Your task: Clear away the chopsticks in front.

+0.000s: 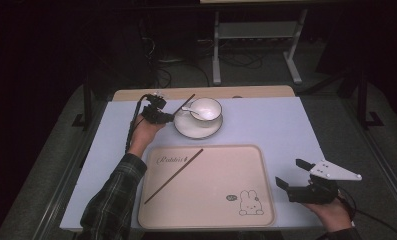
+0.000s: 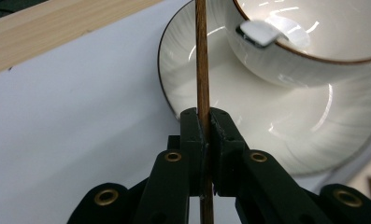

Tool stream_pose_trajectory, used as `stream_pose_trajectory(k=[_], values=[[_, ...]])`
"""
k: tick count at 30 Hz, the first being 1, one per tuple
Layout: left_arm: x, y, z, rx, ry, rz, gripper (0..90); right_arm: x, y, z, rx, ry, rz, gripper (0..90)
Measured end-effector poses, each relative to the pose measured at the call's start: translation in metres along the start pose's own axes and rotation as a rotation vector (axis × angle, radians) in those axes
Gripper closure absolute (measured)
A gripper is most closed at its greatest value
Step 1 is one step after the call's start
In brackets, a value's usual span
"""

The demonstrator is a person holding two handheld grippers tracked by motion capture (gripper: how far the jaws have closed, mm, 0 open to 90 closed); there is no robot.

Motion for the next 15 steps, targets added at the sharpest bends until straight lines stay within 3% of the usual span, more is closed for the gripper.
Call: stream_pose_trajectory(k=[8,15], values=[[0.037,0.003,0.025,0.061,-0.038,0.03,84.4,-0.003,0.0,-0.002,0.005,0.0,-0.008,6.0],[0.071,-0.008,0.069,0.092,-0.035,0.05,84.4,-0.007,0.002,-0.005,0.015,0.005,-0.014,6.0]])
Point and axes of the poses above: each handheld gripper's, and its own axes: x roughly backward along the jaws, z roughly out of its underside, y roughly to its left, the point moved 9 cm from there along -x, roughly forward along the jaws, and after that the axes turned 9 degrees about -z, right-handed, at the moved point
